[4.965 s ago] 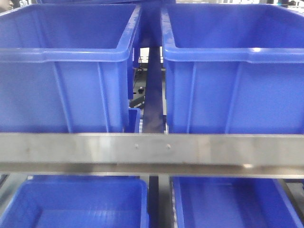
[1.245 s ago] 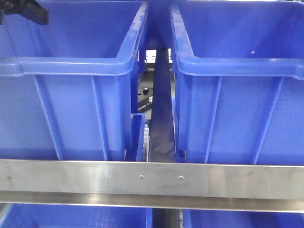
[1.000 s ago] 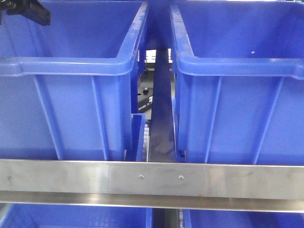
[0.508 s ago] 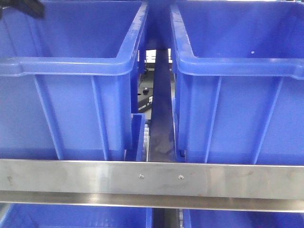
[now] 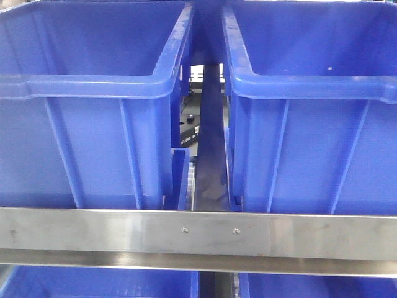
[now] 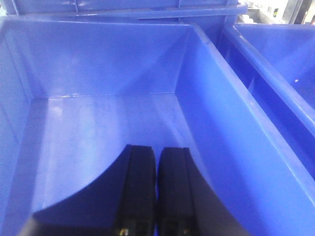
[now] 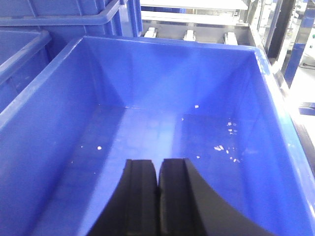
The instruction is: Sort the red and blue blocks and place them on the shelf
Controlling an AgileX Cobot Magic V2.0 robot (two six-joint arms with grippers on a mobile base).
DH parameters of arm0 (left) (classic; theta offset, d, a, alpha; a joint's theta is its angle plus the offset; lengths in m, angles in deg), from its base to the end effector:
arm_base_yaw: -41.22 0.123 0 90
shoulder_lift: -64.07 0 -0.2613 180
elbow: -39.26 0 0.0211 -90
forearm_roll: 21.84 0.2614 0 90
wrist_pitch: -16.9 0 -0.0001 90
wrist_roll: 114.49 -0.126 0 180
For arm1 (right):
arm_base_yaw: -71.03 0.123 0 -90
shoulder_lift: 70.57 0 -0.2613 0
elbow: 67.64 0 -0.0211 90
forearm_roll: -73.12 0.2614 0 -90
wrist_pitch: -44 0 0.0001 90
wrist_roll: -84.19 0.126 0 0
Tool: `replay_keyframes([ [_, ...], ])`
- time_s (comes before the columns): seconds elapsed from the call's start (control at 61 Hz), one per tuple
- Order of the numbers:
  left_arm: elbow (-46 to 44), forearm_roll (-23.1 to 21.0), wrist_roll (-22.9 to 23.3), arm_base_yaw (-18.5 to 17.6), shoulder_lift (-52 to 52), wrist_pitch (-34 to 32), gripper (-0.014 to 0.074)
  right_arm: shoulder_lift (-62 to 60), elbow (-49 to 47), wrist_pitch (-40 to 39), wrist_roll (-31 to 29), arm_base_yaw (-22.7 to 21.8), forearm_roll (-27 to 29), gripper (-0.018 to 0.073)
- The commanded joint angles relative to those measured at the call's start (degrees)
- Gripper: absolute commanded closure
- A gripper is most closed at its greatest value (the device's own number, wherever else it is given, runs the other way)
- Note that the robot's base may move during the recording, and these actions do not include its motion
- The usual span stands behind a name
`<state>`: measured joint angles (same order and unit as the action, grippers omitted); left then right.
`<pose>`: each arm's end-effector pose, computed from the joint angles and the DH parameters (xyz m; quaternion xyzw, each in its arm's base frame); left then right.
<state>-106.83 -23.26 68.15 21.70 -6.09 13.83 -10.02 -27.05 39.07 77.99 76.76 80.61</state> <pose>0.2768 -0.0980 0.3016 0.1034 0.7647 -0.1295 0.6228 0.2562 0.0243 0.3069 -0.0253 0.7442 0.0365 0.6665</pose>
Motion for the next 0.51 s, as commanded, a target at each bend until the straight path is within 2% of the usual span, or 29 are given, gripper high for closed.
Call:
replay_keyframes([
  [0.0, -2.11, -0.44, 0.11, -0.49, 1.27, -4.64, 0.0475, -0.87, -2.12, -5.13, -0.25, -0.40, -0.05, 0.0534],
  [0.131, -2.11, -0.44, 0.11, -0.05, 1.37, -4.64, 0.0475, -0.87, -2.01, -5.03, -0.25, -0.51, -0.05, 0.0534],
  [0.246, -2.11, -0.44, 0.11, 2.35, 1.37, -4.54, 0.0475, -0.87, -2.02, -4.84, -0.25, -1.65, -0.05, 0.0534],
  [0.377, -2.11, -0.55, 0.11, 6.81, 2.05, -4.32, 0.0475, -0.87, -2.02, -5.04, -0.25, -6.49, 0.00, 0.0534],
  [0.492, -2.11, -0.55, 0.11, 8.86, 4.31, -3.09, 0.0475, -0.97, -2.02, -4.67, -0.25, -10.73, 0.90, 0.0535],
])
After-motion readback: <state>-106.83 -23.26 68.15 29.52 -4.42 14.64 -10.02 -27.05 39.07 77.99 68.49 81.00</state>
